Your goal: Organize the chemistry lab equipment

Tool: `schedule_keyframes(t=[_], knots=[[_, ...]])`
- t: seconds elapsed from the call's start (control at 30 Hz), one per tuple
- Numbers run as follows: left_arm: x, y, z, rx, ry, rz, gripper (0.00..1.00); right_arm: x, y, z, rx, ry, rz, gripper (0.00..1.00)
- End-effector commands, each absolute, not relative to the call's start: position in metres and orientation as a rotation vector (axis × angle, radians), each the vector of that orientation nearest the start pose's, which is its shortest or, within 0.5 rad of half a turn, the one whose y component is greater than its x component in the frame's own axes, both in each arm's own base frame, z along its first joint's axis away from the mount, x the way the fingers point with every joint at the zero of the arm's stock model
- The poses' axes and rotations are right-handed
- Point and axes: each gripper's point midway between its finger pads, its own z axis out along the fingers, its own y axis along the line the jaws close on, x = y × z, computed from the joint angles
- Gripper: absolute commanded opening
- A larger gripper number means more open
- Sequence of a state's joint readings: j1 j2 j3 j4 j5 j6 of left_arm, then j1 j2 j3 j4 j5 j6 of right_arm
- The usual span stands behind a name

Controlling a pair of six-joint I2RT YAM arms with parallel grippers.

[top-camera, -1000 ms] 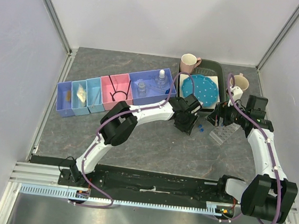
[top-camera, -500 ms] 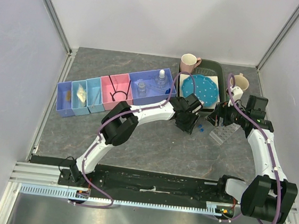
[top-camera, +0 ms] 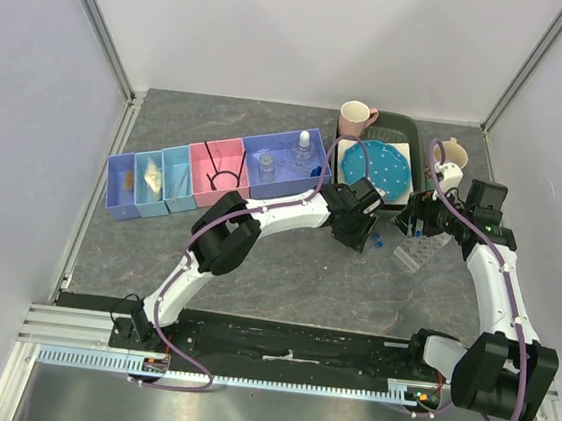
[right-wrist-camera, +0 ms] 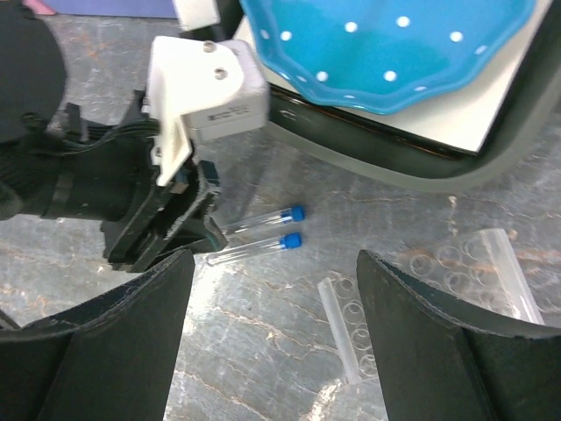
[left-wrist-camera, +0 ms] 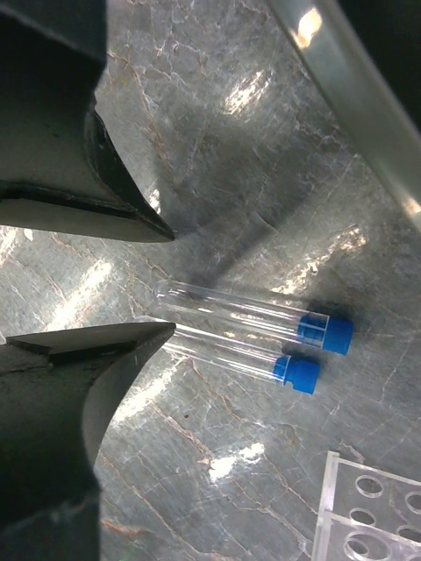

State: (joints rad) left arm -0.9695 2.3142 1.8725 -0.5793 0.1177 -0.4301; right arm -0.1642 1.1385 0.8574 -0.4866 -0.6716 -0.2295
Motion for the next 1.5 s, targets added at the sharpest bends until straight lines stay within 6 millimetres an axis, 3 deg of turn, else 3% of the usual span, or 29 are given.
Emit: schedule_keyframes(t=[0.0, 0.3, 0.57, 1.0, 1.13, 1.23, 1.47], knots=[[0.288, -0.479, 0.032, 0.705, 2.573, -0.611, 0.49, 0.308, 0.033, 0.165, -0.313, 2.173, 0.465, 0.83], [0.297, -0.471, 0.018, 0.711, 2.580, -0.509, 0.45, 0.310, 0.033, 0.163, -0.288, 2.171, 0.478, 0.84], [0.299, -0.470, 0.019, 0.744, 2.551, -0.463, 0.45, 0.310, 0.033, 0.159, -0.283, 2.180, 0.491, 0.84], [0.312, -0.442, -0.005, 0.831, 2.511, -0.198, 0.37, 0.311, 0.034, 0.155, -0.284, 2.189, 0.512, 0.84], [0.310, -0.434, -0.008, 0.845, 2.514, -0.167, 0.28, 0.311, 0.035, 0.153, -0.289, 2.194, 0.520, 0.84], [0.306, -0.430, -0.009, 0.846, 2.516, -0.178, 0.13, 0.310, 0.036, 0.152, -0.299, 2.192, 0.527, 0.84], [0.291, -0.414, -0.002, 0.823, 2.492, -0.259, 0.04, 0.299, 0.052, 0.147, -0.406, 2.184, 0.629, 0.85]])
